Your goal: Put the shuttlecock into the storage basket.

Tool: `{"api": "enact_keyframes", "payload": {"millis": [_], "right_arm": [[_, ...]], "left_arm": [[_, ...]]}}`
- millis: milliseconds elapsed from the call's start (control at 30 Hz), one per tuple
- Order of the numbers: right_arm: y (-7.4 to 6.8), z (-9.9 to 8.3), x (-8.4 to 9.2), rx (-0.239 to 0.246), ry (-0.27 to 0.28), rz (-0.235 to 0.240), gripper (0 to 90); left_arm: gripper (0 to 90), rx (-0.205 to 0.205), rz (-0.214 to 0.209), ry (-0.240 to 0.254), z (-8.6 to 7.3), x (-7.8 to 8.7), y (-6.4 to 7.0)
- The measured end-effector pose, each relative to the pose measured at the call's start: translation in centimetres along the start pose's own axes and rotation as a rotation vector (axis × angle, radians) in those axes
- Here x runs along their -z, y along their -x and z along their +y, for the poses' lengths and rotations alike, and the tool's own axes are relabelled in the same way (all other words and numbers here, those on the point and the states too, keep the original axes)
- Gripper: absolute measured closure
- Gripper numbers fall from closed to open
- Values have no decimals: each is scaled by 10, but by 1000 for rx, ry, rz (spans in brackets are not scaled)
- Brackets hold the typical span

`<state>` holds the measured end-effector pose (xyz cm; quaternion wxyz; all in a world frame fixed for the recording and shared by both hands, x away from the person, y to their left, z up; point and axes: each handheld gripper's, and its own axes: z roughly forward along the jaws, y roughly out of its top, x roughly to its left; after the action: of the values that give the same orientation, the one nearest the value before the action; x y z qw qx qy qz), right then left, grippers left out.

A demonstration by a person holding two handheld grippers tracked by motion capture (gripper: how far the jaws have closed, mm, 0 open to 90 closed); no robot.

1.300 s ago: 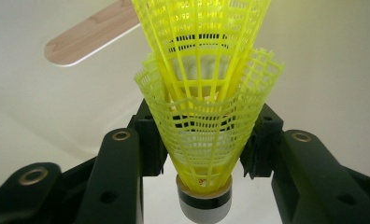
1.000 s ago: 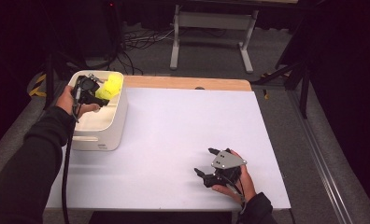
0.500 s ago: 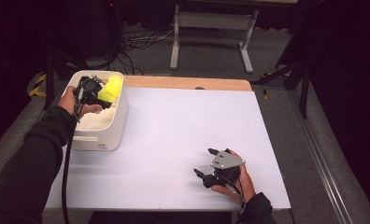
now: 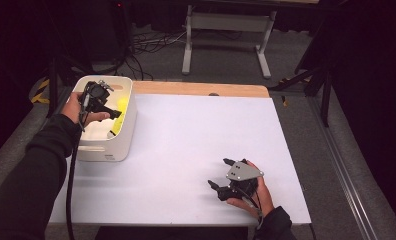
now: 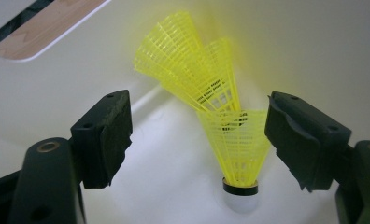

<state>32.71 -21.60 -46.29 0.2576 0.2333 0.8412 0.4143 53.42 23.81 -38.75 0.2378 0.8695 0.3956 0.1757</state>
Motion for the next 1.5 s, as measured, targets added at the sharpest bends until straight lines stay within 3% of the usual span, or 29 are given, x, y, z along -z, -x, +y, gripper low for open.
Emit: {"api": "enact_keyframes", "payload": {"millis": [100,300,467,600,1067,1233,1500], "right_arm": [[0,0,1,3,1,-2,158],[-1,2,3,10,13,-12,158],[1,2,4,4,21,-22,158],[0,3,5,1,24,-22,158],[-1,4,6,5,24,-33,159],[0,4,6,4,23,-38,159],[0,5,7,5,23,-46,159]], "left_arm": [[227,-29,11,7,0,5,1],[195,-50,39,88,1,18,5],[169,-41,56,128,-1,26,8],[160,-60,62,154,-1,34,11],[100,-55,13,258,-5,45,23],[97,-66,18,289,-8,51,24],[106,-79,24,378,-16,66,26]]}}
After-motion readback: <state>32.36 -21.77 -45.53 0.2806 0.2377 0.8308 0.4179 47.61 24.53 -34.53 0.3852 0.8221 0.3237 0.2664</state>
